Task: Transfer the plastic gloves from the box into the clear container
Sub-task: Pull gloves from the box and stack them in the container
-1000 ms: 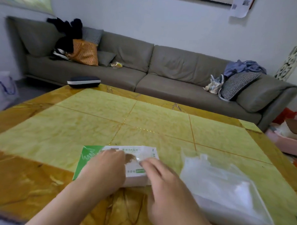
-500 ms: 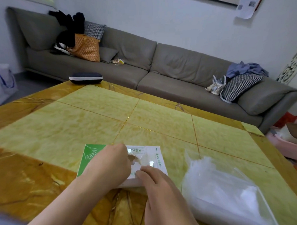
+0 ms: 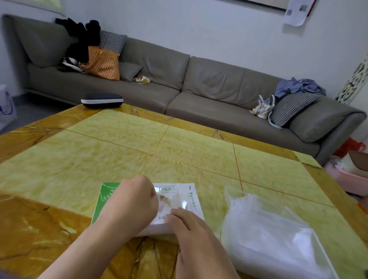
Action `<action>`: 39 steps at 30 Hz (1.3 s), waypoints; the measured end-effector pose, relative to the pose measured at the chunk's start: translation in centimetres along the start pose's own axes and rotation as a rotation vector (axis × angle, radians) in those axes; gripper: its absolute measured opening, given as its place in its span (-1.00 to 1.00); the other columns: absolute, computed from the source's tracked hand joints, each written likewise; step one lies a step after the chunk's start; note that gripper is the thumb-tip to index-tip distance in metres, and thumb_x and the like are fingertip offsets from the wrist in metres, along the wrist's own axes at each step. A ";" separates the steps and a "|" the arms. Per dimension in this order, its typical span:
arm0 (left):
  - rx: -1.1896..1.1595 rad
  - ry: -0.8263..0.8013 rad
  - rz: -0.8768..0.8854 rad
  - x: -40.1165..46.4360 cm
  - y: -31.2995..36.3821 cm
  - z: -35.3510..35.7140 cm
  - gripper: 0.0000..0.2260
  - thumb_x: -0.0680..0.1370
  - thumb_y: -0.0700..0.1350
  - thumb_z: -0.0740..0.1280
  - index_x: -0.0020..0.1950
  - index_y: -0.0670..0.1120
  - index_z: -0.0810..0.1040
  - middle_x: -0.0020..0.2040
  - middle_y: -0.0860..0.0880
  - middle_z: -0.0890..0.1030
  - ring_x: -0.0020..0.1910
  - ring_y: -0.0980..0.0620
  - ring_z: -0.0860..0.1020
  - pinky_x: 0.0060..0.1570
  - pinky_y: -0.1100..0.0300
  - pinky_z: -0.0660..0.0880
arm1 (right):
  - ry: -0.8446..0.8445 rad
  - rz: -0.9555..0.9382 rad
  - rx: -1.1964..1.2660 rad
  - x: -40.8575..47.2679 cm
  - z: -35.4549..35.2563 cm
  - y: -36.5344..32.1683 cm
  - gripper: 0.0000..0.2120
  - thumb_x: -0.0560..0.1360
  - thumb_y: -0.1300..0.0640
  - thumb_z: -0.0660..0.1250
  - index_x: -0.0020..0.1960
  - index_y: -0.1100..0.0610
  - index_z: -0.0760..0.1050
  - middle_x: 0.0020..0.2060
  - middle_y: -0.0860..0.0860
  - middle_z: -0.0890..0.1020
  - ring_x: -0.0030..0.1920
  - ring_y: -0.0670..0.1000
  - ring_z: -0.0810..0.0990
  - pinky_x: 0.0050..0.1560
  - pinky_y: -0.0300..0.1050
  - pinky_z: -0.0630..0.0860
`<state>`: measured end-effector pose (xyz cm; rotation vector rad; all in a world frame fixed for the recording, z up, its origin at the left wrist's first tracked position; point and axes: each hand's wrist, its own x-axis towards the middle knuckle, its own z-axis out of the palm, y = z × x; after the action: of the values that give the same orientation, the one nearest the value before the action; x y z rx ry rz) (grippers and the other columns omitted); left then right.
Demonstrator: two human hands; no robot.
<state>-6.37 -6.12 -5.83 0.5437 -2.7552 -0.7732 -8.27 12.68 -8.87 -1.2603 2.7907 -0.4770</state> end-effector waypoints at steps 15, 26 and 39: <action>-0.287 0.253 0.032 -0.5 0.1 -1.6 -0.79 0.58 -0.12 0.36 -0.25 0.06 0.58 -0.35 0.10 0.62 -0.48 0.11 0.49 -0.47 0.19 0.48 | 0.039 0.003 -0.031 0.0 0.4 -0.3 -0.30 0.44 0.25 0.26 0.56 -0.05 0.30 0.54 -0.20 0.26 0.59 -0.10 0.22 0.33 -0.49 -0.15; -1.327 0.052 -0.240 -2.9 4.4 -2.7 -0.68 0.49 0.03 0.50 -0.05 -0.24 0.64 -0.26 -0.13 0.56 -0.32 -0.08 0.51 -0.29 0.07 0.51 | 0.073 0.056 0.232 -0.8 -2.1 -1.2 -0.34 0.41 0.09 0.27 0.50 -0.18 0.33 0.56 -0.41 -0.03 0.62 -0.32 -0.07 0.56 -0.23 0.18; -1.239 0.071 -0.062 -4.8 7.8 -0.1 -0.80 0.42 0.02 0.53 -0.06 -0.08 0.71 -0.41 -0.02 0.33 -0.43 0.03 0.25 -0.41 0.18 0.25 | 0.571 0.395 1.148 -3.0 -6.6 -0.7 -0.82 0.64 0.23 0.36 -0.13 0.17 0.64 -0.32 0.12 0.68 -0.28 0.08 0.65 -0.16 0.01 0.62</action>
<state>-4.24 2.00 -2.15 0.3332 -1.6613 -2.0895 -6.87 16.15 -2.67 -0.3156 2.1783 -2.1773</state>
